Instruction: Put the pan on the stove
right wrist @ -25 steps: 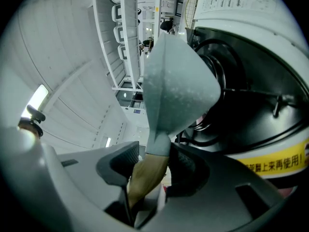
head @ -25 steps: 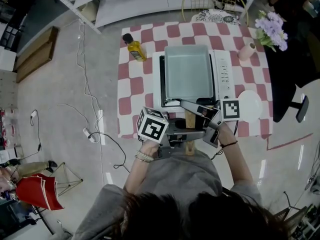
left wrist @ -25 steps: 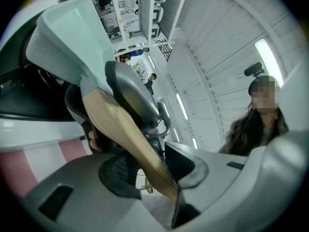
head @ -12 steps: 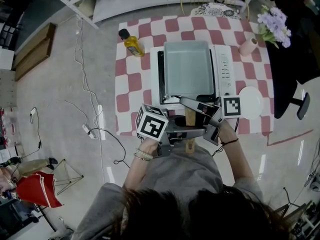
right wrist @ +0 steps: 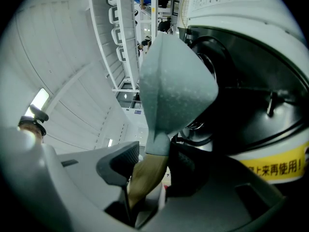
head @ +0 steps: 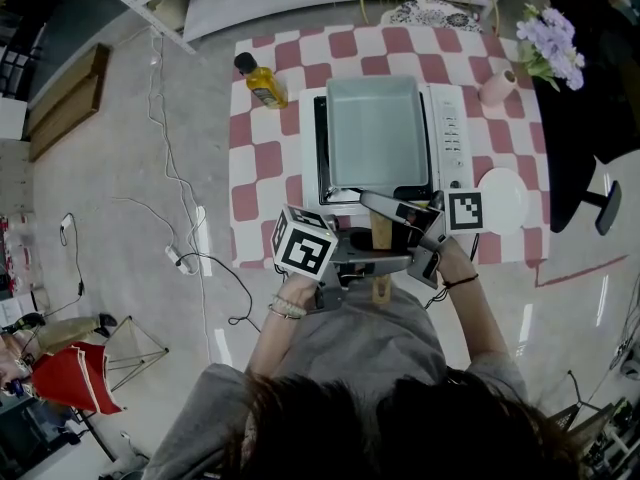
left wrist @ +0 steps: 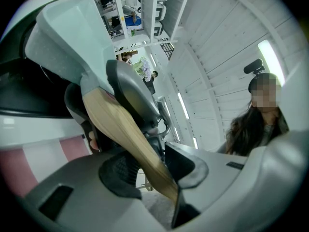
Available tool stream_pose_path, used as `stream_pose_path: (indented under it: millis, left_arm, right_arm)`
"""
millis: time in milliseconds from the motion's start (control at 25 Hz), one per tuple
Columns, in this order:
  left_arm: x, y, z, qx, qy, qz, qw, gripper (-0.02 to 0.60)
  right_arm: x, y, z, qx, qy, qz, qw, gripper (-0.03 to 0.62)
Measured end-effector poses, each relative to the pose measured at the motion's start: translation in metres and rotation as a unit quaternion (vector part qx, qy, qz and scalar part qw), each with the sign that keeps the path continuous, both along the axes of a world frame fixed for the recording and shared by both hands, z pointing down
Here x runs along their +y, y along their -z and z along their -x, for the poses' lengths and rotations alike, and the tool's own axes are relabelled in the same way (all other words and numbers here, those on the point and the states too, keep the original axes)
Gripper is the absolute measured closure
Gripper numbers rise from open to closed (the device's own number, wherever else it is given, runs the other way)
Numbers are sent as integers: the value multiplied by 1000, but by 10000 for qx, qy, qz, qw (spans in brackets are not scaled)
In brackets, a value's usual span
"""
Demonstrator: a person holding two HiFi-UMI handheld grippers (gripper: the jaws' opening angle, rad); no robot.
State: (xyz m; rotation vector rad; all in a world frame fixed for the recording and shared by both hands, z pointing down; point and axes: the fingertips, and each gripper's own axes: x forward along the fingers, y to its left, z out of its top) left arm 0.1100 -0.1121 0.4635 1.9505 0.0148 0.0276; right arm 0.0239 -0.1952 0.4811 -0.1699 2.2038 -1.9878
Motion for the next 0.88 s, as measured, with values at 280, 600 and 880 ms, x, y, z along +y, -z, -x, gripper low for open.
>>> stream_pose_path:
  millis: [280, 600, 880]
  left_arm:
    - [4, -3, 1, -22, -25, -29, 10000, 428]
    - [9, -10, -1, -36, -18, -105, 9999, 428]
    - [9, -10, 0, -7, 20, -140, 9999, 428]
  right_arm:
    - [3, -3, 1, 30, 4, -71, 10000, 405]
    - [8, -7, -1, 50, 34, -187, 9998, 405]
    - [8, -6, 0, -10, 4, -226, 9997, 405]
